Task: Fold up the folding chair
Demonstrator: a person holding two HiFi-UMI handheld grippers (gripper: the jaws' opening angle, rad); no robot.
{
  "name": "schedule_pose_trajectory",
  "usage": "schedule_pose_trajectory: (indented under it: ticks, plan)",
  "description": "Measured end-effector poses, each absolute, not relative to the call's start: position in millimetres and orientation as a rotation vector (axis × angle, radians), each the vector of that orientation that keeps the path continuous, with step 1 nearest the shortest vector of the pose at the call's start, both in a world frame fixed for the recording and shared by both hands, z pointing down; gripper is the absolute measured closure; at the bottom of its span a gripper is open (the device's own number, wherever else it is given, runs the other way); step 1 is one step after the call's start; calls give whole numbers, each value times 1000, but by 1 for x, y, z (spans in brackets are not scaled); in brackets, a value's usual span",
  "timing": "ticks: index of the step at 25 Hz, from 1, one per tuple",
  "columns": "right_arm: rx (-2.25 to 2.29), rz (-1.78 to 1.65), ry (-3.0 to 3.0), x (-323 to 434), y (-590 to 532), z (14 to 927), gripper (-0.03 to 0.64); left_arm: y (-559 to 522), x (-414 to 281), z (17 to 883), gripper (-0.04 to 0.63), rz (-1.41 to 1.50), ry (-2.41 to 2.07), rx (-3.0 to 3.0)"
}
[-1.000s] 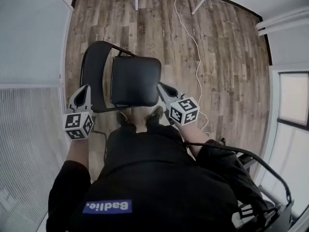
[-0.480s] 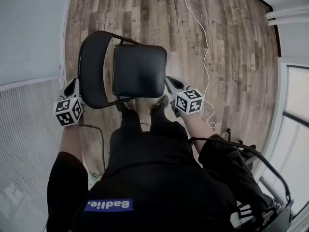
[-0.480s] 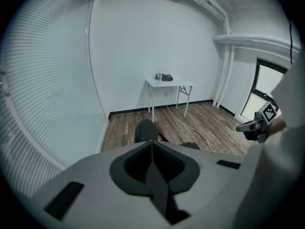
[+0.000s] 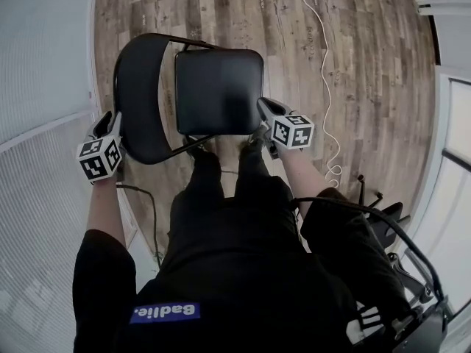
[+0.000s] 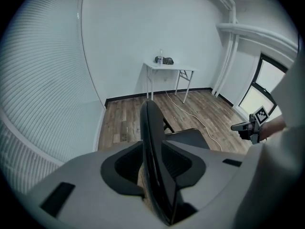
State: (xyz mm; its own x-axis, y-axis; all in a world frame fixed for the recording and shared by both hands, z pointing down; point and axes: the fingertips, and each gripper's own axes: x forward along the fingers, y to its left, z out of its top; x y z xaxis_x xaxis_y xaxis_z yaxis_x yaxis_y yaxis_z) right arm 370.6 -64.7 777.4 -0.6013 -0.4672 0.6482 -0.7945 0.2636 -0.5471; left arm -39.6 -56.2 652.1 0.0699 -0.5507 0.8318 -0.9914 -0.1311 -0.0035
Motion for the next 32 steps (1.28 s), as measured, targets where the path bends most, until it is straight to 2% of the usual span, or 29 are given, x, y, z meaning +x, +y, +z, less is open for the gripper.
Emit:
schedule_pose_trajectory:
  ticks: [5,17,26,32]
  plan:
    - [1136,1355,-2092,385,-68,822,515,-66,-40,667,454,951,-1510,1734]
    - [1082,1560,-1898,419,-59,968,313,-80,-35,697,442,834,-1460,1777]
    - [1015,1758,-1900,429,-54,1048,267,-89,-33,714,440,698,-1381,1823]
    - [959,1830,-1912,428,-56,1082,242,-80,-12,740,440,740,-1203,1788]
